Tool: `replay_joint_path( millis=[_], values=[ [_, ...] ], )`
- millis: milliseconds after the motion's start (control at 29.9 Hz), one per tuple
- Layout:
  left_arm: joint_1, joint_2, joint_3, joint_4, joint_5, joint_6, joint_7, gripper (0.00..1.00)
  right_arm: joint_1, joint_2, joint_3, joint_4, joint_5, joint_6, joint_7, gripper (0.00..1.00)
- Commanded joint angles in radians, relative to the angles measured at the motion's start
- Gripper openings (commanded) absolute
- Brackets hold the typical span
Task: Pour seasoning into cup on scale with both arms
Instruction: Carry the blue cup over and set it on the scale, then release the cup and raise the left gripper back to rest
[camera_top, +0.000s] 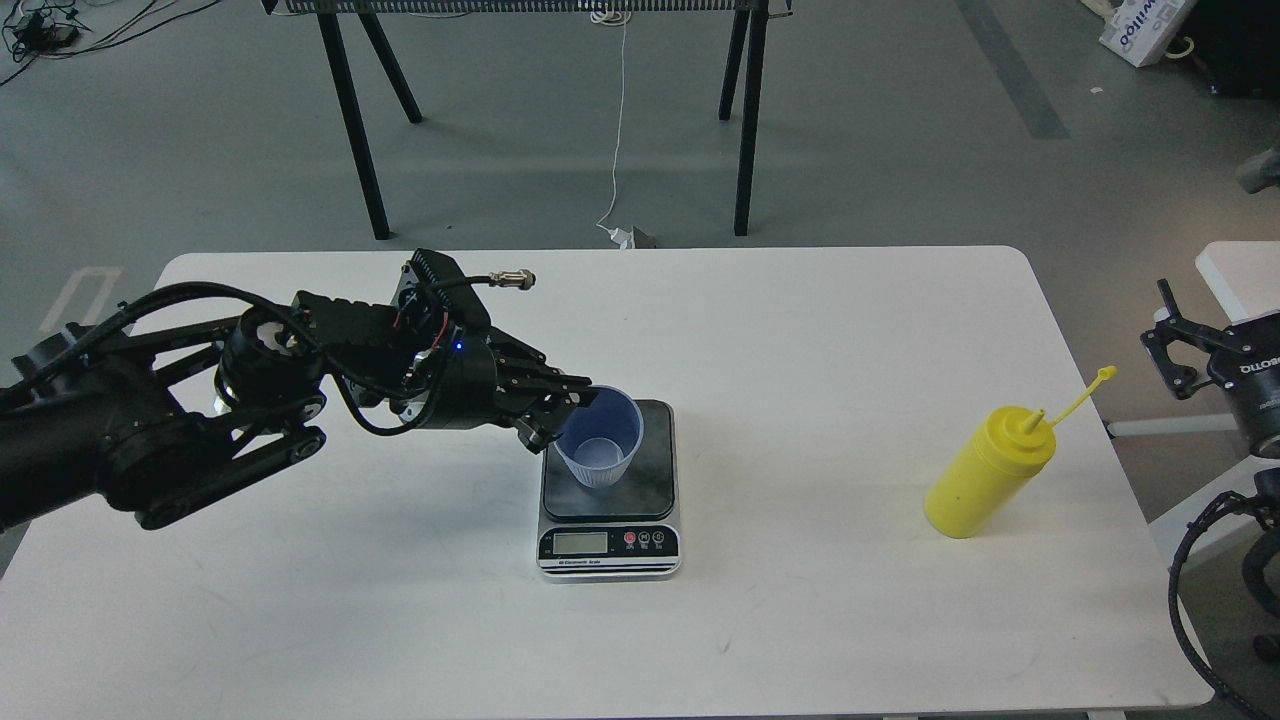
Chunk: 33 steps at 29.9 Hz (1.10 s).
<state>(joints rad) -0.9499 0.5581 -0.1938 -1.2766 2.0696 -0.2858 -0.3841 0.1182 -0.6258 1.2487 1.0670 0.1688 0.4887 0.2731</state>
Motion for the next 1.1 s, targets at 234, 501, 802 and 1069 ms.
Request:
replay_joint_path(
  millis=[234,501,802,1069],
  values=[
    [0.0,-0.043,0.001,0.054,-0.006,-0.001,0.017,0.28,-0.006,0.0,0.0,-0.002,0.0,0.0,0.0,1.0],
    [-0.001,-0.03,-0.018,0.054,-0.026,0.01,0.06,0.73,-0.006,0.005,0.001,0.002,0.0,0.0,0.0,1.0],
    [0.0,-0.006,-0.256,0.049,-0.663,0.007,0.059,0.99,-0.058,-0.002,0.028,0.016,0.026,0.0,0.0,1.0],
    [0.0,0.002,-0.295,0.097,-1.268,0.007,0.059,1.0,-0.305,0.009,0.028,0.215,0.124,0.0,0.0,1.0]
  ],
)
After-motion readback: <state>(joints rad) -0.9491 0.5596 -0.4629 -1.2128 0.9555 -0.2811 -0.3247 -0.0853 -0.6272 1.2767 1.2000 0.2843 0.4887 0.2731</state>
